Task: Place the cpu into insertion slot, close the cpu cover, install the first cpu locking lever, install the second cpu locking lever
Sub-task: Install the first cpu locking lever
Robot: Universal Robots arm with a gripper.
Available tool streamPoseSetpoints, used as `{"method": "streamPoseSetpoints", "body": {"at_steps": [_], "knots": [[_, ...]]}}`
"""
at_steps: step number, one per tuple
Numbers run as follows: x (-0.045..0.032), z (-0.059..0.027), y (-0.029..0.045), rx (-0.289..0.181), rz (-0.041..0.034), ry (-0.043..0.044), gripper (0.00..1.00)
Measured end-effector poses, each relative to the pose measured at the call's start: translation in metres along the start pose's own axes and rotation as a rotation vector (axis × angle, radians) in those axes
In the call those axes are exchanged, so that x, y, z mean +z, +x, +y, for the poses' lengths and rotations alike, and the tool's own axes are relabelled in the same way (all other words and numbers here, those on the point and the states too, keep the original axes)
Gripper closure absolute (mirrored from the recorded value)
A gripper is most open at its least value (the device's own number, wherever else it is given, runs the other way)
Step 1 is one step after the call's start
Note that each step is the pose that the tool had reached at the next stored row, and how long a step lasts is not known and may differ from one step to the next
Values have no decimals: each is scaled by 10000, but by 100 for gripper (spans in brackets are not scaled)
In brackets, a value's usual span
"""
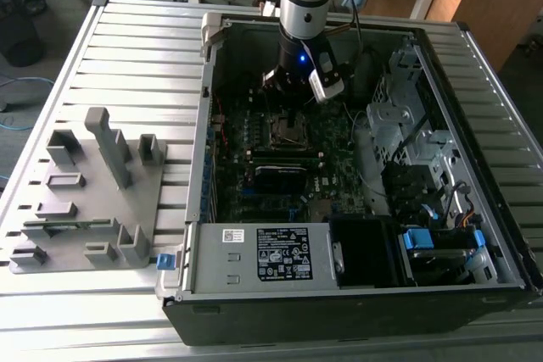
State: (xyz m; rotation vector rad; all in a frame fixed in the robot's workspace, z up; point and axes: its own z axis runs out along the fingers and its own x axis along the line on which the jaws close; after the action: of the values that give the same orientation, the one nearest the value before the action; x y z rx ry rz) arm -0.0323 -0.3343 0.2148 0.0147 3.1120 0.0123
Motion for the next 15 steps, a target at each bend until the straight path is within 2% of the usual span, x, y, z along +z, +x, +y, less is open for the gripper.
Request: {"method": "streamPoseSetpoints", "body": {"at_steps": [5, 15], "knots": [[-23, 0, 0, 2, 0, 0, 90], [-183, 1, -4, 2, 0, -1, 90]]}}
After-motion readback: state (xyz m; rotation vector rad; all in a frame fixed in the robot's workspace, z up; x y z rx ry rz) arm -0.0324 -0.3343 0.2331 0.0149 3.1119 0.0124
